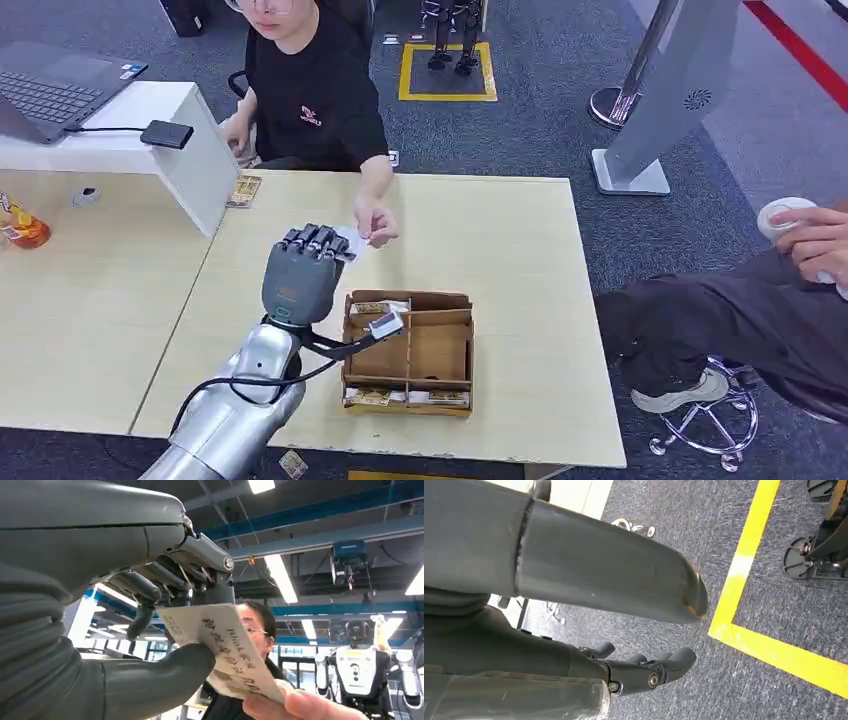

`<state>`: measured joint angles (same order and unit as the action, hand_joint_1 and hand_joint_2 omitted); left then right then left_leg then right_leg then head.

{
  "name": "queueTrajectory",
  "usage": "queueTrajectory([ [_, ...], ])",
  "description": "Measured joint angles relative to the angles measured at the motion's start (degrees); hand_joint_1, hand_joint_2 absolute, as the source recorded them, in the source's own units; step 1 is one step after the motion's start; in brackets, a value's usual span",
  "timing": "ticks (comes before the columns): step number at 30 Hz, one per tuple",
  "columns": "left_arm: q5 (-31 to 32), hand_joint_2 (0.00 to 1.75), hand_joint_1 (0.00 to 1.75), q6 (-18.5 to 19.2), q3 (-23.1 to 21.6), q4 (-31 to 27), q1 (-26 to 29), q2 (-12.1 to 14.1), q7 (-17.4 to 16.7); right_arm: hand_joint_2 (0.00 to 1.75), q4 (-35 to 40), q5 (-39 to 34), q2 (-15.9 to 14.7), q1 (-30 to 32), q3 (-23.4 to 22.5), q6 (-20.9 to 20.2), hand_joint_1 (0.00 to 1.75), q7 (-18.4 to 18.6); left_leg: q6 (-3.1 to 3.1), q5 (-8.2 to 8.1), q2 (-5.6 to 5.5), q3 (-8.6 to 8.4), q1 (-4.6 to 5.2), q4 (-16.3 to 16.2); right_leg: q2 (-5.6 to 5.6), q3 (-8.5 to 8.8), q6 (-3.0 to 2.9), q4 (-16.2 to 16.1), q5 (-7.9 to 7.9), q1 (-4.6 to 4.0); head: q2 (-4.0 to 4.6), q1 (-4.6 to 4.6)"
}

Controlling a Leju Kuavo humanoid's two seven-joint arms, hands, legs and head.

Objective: Pass the card to the sensor for recognition and then transmit it.

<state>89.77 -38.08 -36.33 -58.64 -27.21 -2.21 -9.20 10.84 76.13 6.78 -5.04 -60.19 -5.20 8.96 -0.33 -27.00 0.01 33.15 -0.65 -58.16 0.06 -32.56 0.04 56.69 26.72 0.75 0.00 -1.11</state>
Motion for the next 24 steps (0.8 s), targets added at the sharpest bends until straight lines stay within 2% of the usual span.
queueTrajectory([
  [19,-0.02,1.75,1.75,0.00,-0.24,-0.81,0.09,0.83,0.02,0.00,0.00,-0.02,0.00,0.01,0.09,-0.02,0.00,0.02,0.00,0.00,0.00,0.00,0.00,0.00,0.00,0.01,0.00,0.00,0.00,0.00,0.00,0.00],
  [24,-0.63,1.75,1.75,0.00,-0.24,-3.39,1.88,0.85,2.28,0.00,0.00,-0.53,0.00,0.02,0.09,-0.02,0.00,0.11,0.00,0.00,0.00,0.01,0.00,0.00,0.00,0.01,0.00,0.00,0.00,0.00,0.00,0.00],
])
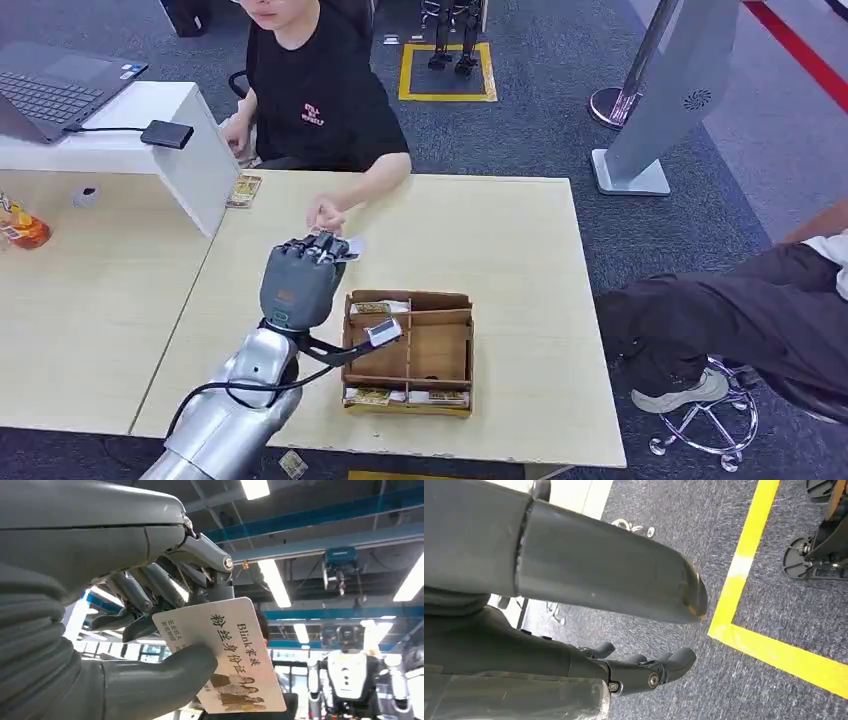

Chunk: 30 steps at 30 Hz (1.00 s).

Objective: Pass the card to the sensor for recognition and then transmit it.

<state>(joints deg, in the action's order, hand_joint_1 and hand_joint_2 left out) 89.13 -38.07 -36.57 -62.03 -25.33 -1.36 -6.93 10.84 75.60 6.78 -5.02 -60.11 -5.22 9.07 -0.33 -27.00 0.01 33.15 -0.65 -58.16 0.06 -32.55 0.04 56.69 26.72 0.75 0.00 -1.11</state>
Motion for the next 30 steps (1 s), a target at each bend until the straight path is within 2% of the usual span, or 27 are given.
queueTrajectory([
  [2,-0.59,1.75,1.75,-0.02,0.00,-2.50,1.58,0.02,1.60,0.00,0.00,-0.42,0.00,0.02,0.00,0.02,0.00,0.15,0.00,0.00,0.00,0.00,0.00,0.00,0.00,0.00,0.00,0.00,0.00,0.00,0.00,0.00],
  [7,-0.83,1.75,1.75,-0.04,-0.02,-13.16,7.53,0.70,4.59,0.00,0.00,-2.03,0.00,0.08,-0.37,0.15,0.00,0.24,0.03,-0.06,0.01,0.01,0.00,0.00,0.01,-0.01,0.02,-0.02,0.04,0.00,0.00,-0.02],
  [11,-0.61,1.75,1.75,-0.04,-0.11,-20.88,12.03,2.56,4.83,0.00,0.00,-3.21,0.00,0.13,-1.29,0.33,0.00,0.37,0.03,-0.07,0.02,0.01,0.00,0.02,0.01,-0.01,0.03,-0.01,0.06,0.00,0.00,0.00],
  [15,0.48,1.75,1.75,-0.04,-0.09,-25.74,16.41,5.61,3.56,0.00,0.00,-4.11,0.00,0.19,-2.16,0.50,0.00,0.72,0.03,-0.06,0.03,0.00,-0.01,0.03,0.02,-0.01,0.03,-0.01,0.06,-0.01,0.00,-0.02],
  [20,0.61,1.75,1.75,-0.04,0.00,-28.45,19.77,8.94,2.99,0.00,0.00,-4.39,0.00,0.24,-3.02,0.61,0.00,0.74,0.02,-0.06,0.02,0.00,-0.01,0.03,0.00,0.00,0.03,-0.01,0.06,-0.01,0.00,0.00],
  [21,0.61,1.75,1.75,-0.04,0.00,-28.63,20.12,9.66,1.86,0.00,0.00,-4.52,0.00,0.24,-3.10,0.63,0.00,0.74,0.02,-0.06,0.02,0.00,-0.01,0.03,0.00,0.00,0.03,-0.01,0.06,-0.01,0.00,-0.02],
  [30,0.63,1.75,1.75,-0.02,0.31,-27.43,22.29,14.40,-0.37,0.00,0.00,-3.17,0.00,0.20,-4.83,0.63,0.00,0.70,0.02,-0.06,0.02,0.00,0.00,0.03,0.00,0.01,0.04,-0.01,0.06,0.00,0.00,-0.02],
])
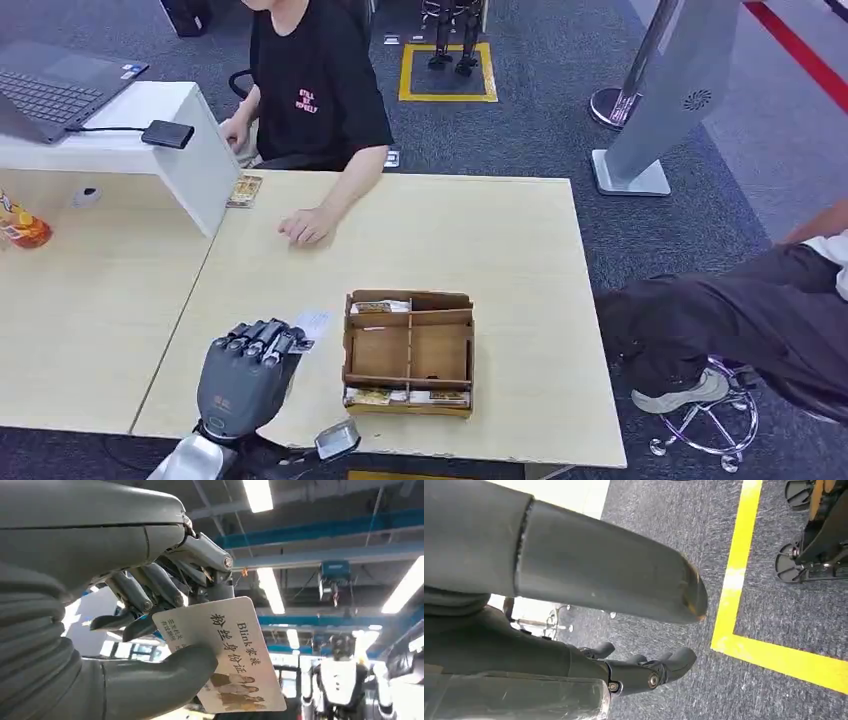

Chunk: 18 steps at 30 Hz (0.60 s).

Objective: Pass the card to the sensor for recognition and then transmit it.

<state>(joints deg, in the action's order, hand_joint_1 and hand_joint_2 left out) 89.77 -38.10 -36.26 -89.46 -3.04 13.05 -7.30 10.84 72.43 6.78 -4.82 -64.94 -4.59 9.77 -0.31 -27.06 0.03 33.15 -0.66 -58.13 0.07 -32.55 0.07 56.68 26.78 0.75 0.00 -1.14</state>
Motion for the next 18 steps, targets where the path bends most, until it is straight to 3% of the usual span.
queueTrajectory([
  [6,0.00,1.75,1.75,0.00,0.00,0.76,0.33,0.94,-0.22,0.00,0.00,0.00,0.00,-0.01,-0.31,0.00,0.00,0.00,0.00,0.00,-0.01,0.01,0.00,0.00,-0.01,0.00,0.00,0.00,0.00,0.00,0.00,0.02],
  [18,0.00,1.75,1.75,0.00,-0.02,4.09,0.89,3.62,-3.85,0.00,0.00,0.00,0.00,-0.02,-0.72,-0.02,0.00,0.00,0.00,0.00,0.00,0.00,-0.01,0.00,0.00,-0.01,0.00,0.00,0.00,0.00,0.00,0.02],
])
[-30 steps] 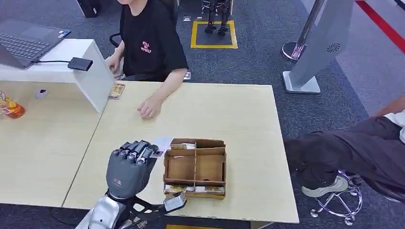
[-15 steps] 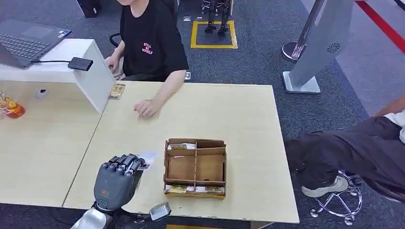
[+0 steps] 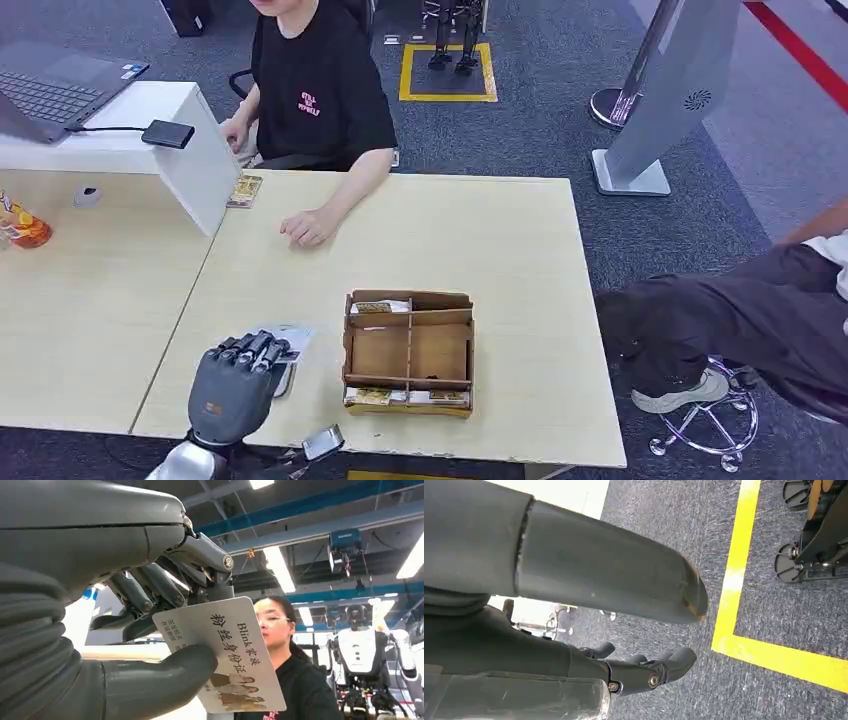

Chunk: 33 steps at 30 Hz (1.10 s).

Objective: Pass the card to the sensor for recognition and then transmit it.

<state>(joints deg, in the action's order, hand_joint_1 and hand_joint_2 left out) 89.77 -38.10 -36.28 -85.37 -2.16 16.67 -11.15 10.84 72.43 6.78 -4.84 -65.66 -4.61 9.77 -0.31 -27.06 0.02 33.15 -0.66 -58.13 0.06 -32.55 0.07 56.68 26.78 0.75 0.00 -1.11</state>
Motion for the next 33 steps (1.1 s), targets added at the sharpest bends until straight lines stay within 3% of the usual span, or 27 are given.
queueTrajectory([
  [4,0.00,1.75,1.75,0.00,-0.02,0.48,-0.02,0.13,-0.35,0.00,0.00,0.00,0.00,0.00,-0.02,0.00,0.00,0.00,0.00,0.00,0.00,0.00,0.00,0.00,0.00,0.00,0.00,0.00,0.00,0.00,0.00,-0.02],
  [10,0.04,1.75,1.75,0.00,-1.88,2.89,-0.70,1.29,-3.46,0.00,0.00,0.02,0.00,-0.01,-0.02,0.00,0.00,0.00,0.00,0.00,0.00,0.00,0.00,-0.01,0.00,0.00,0.00,0.00,0.00,0.00,0.00,0.00],
  [29,0.04,1.75,1.75,0.00,-5.81,9.77,-3.60,0.46,-3.85,0.00,0.00,0.59,0.00,-0.06,-0.02,-0.26,0.00,0.00,0.00,0.00,0.00,0.00,0.00,-0.01,0.01,-0.01,0.00,0.00,0.00,0.00,0.00,0.00],
  [33,0.04,1.75,1.75,0.00,-6.38,10.58,-4.17,0.46,-5.47,0.00,0.00,0.66,0.00,-0.06,-0.02,-0.33,0.00,0.00,0.00,0.00,0.00,0.00,0.00,-0.01,0.00,-0.01,0.00,0.00,0.00,0.00,0.00,0.00],
])
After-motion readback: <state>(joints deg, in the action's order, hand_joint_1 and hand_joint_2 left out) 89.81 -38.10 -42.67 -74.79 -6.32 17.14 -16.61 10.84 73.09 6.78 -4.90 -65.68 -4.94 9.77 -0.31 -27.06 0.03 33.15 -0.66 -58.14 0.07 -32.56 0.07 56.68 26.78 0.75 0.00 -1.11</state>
